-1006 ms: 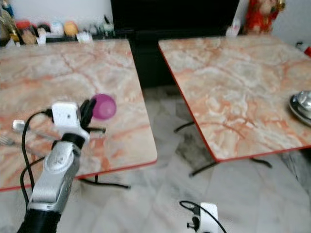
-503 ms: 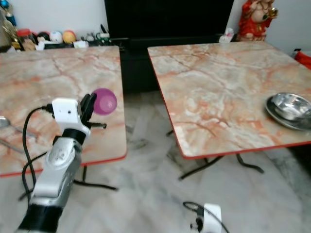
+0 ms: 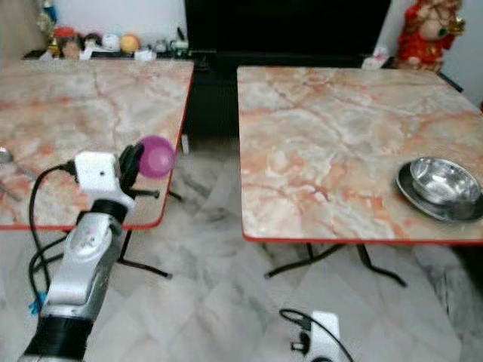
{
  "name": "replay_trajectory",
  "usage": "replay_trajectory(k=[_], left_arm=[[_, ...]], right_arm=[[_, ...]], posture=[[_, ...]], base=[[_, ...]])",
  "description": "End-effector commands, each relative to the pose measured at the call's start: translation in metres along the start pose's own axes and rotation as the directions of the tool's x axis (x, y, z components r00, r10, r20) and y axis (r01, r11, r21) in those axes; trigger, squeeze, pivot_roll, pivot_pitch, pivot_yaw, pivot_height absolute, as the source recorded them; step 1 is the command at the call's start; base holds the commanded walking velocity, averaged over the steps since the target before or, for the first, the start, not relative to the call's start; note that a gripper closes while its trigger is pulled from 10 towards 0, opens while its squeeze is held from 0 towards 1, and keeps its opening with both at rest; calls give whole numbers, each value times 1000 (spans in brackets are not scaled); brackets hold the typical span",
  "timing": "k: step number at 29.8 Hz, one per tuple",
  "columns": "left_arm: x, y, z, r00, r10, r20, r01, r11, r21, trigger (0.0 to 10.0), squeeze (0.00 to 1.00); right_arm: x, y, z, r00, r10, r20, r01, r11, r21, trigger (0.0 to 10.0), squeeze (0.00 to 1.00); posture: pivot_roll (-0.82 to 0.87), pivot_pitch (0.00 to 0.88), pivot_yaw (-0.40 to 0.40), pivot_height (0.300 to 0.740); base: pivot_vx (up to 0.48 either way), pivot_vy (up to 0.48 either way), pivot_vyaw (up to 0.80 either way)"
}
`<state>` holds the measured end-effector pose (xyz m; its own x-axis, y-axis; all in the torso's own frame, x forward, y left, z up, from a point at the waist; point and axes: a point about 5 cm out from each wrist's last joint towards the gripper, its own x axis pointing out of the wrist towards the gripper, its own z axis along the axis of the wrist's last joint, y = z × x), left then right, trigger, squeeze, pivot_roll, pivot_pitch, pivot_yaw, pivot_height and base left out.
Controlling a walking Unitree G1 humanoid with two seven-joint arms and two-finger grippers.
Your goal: Setting the table
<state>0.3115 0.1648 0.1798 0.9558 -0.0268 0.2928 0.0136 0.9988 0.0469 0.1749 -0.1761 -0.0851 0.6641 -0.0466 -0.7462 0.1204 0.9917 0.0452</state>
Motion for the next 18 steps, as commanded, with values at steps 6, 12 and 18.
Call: replay_trajectory(k=[6,12,18], left_arm=[[2,-8,2,999,-43,7,43,999,14,10000,0],[1,2,-1,997,-73,-12,73,995,68,10000,0],[1,12,-1,996,-93,-19,94,988,124,10000,0]], right_arm=[[-1,-11,-2,1000,-23,-12,23,1000,-18,10000,0],[-1,-11,-1,1000,-28,-11,27,1000,-13,10000,0],[-1,-13,-1,1000,-26,-11,26,1000,-16,10000,0]], posture=[[54,0,-13,736],[58,0,-15,736],[57,0,-18,736]], base=[[0,-387,0],[0,-389,0],[0,-389,0]])
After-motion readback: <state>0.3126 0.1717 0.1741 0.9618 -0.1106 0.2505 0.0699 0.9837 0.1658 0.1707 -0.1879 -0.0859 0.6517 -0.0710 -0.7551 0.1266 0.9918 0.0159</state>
